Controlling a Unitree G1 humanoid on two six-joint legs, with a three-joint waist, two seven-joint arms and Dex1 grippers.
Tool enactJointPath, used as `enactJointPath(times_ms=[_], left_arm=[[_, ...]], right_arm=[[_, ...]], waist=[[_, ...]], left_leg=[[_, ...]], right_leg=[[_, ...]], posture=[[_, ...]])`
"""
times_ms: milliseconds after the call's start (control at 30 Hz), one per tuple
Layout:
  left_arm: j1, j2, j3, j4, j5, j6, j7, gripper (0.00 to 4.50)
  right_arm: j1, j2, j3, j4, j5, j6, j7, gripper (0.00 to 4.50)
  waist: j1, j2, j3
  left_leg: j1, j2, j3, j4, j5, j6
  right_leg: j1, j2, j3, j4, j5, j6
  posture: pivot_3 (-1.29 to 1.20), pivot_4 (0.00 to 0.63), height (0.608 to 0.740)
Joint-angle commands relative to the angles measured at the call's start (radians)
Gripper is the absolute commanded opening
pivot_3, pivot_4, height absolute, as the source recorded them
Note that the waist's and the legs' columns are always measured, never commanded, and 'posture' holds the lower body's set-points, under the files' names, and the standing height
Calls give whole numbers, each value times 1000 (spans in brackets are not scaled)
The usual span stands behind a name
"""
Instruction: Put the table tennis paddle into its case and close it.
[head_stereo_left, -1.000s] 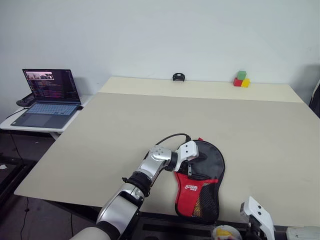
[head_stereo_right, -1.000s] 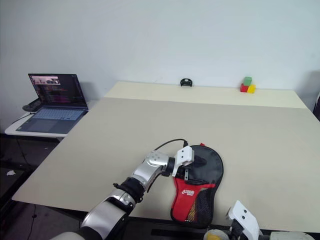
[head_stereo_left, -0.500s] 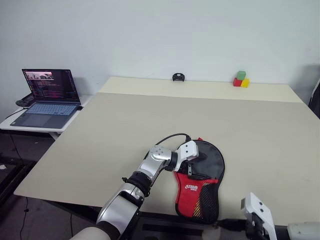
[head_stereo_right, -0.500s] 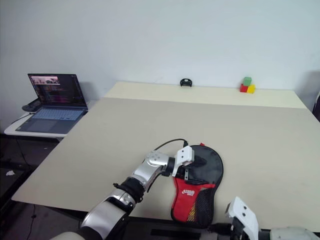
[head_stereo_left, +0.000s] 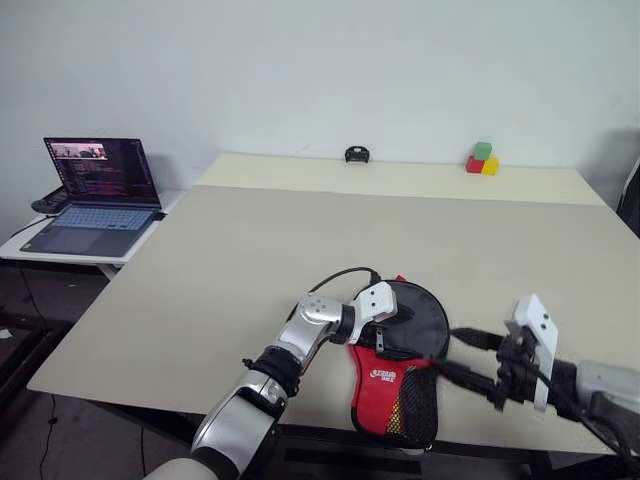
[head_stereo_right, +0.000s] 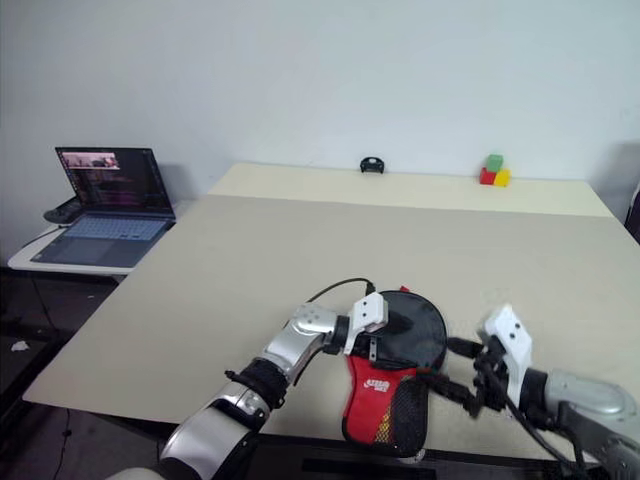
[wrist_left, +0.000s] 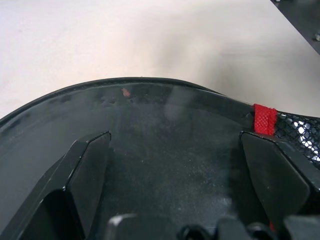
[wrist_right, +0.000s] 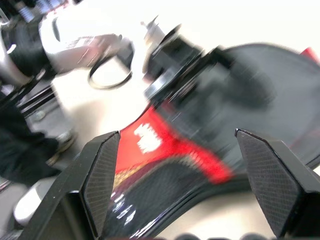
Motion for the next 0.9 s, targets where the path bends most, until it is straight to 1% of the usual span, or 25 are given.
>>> enactJointPath(times_ms=[33, 133, 300, 500, 667, 733, 800, 900], left_arm=[[58, 25, -17, -62, 6, 58, -10, 4500], [66, 50, 5, -159, -21, 98, -3, 4500], [68, 86, 54, -360, -80, 203, 26, 4500], [109, 150, 105, -596, -152, 370, 71, 4500], [205, 259, 181, -756, -177, 465, 142, 4500], [261, 309, 237, -794, -179, 486, 184, 4500], [313, 343, 290, -817, -185, 500, 230, 4500], [382, 377, 335, -864, -194, 519, 275, 4500]], right_arm=[[-85, -39, -29, 108, -37, -61, 69, 4001], [-148, -40, -11, 197, -82, -105, 100, 4001], [-237, -26, 51, 309, -146, -148, 147, 4001], [-322, -16, 105, 447, -228, -233, 233, 4001], [-412, -13, 129, 630, -302, -301, 293, 4001], [-444, -8, 145, 702, -344, -339, 309, 4001], [-467, -1, 156, 761, -373, -373, 332, 4001], [-500, -3, 164, 861, -416, -421, 372, 4001]], waist=[[-2, 3, 2], [-3, 2, 6], [-14, 4, 14], [-18, 5, 25], [-25, 6, 26], [-28, 6, 27], [-27, 7, 27], [-26, 7, 27]], left_leg=[[0, 0, 1, 0, 0, 0], [-1, 1, 1, 0, -1, 0], [-12, 1, 1, 2, 0, -1], [-15, 1, 2, 3, 1, -3], [-15, 1, 2, 2, 2, -5], [-15, 1, 2, 2, 2, -5], [-15, 1, 3, 2, 2, -5], [-15, 1, 3, 2, 2, -5]], right_leg=[[0, 0, 1, 0, 0, 0], [-3, 1, 1, 0, 0, -1], [-14, 1, 2, 3, 0, -1], [-16, 0, 2, 3, 0, -1], [-17, 0, 2, 3, 0, -1], [-17, 0, 3, 3, 0, -2], [-17, 0, 3, 3, 0, -2], [-18, -1, 3, 4, 1, -2]], posture=[[0, 150, 740], [0, 150, 740], [0, 150, 740], [0, 150, 740], [0, 150, 740], [0, 150, 740], [0, 150, 740], [0, 150, 740]])
